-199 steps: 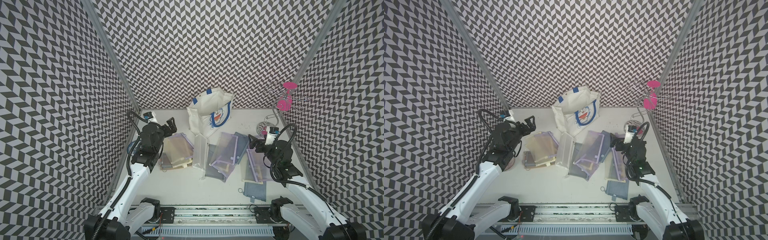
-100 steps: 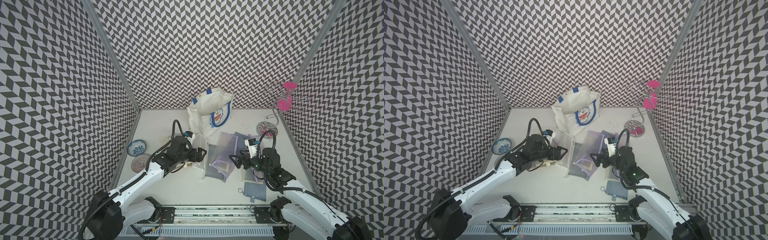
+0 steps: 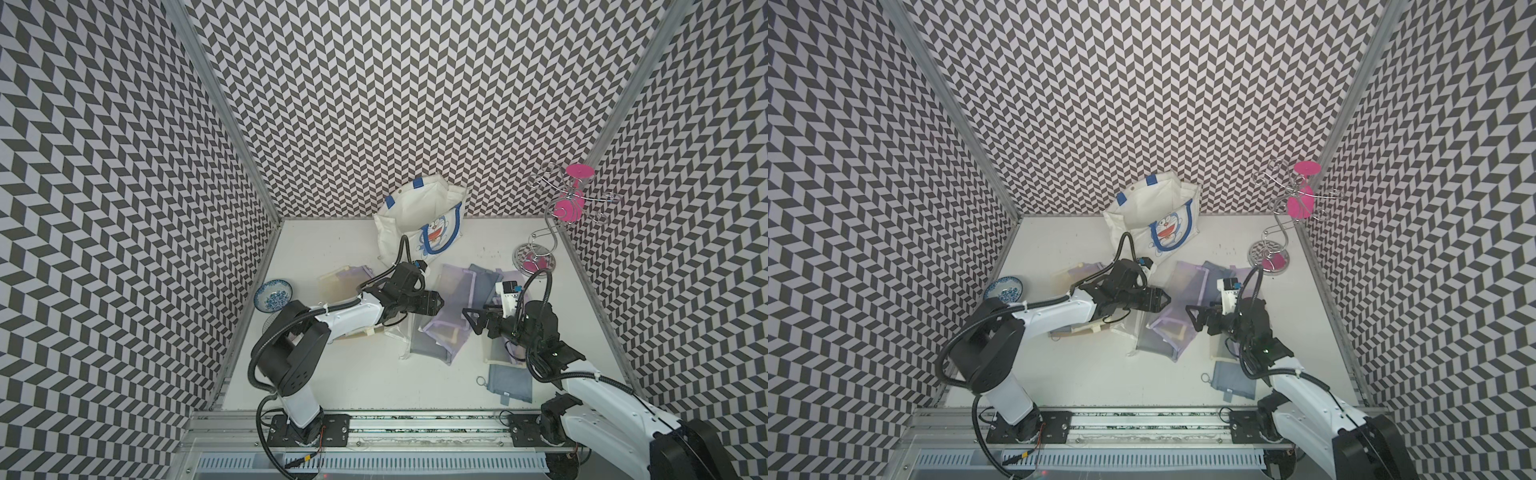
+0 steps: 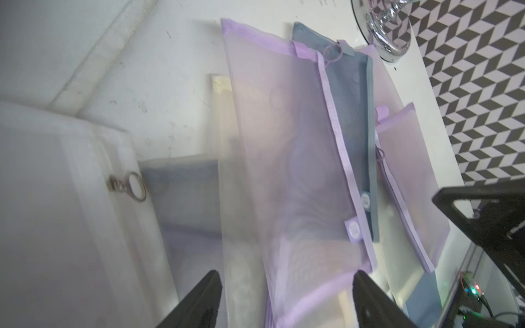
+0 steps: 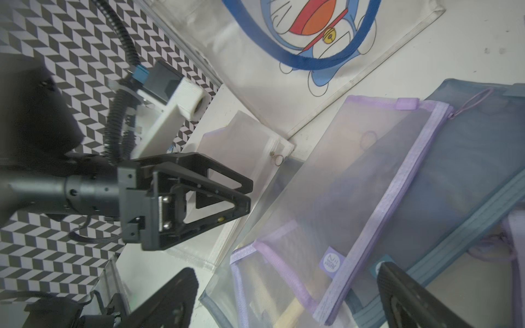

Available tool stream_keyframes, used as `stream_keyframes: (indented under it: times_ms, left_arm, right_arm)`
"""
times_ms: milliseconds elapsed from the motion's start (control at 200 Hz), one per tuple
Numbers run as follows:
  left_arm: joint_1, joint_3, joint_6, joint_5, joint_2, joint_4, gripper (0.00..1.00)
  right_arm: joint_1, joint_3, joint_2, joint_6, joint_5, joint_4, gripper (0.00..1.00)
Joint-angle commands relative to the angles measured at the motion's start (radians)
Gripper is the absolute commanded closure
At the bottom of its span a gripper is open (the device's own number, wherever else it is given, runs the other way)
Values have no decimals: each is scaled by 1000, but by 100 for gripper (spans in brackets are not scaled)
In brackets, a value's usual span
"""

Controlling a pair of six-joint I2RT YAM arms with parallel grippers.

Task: Put the pencil pouch into the canvas bag
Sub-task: Pick up the pencil pouch.

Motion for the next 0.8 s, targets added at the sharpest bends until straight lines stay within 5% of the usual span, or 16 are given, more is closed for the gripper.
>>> stream_keyframes:
  times_ms: [0,501,641,796]
  left_arm:
    - [27,71,-15,18,88,67,27]
    - [-6,256,-7,31,286,63,47]
    - [-27,258,0,17,294,64,62]
    - [-38,258,0,20,304,72,96]
  right_arm:
    - [-28,-8,28,12,-45,93,0]
    - [-113,-12,101,-13,-130,133,6]
    - [-113,-17,97,-7,-125,140,7]
    - [-114,-16,97,-11,-123,138,8]
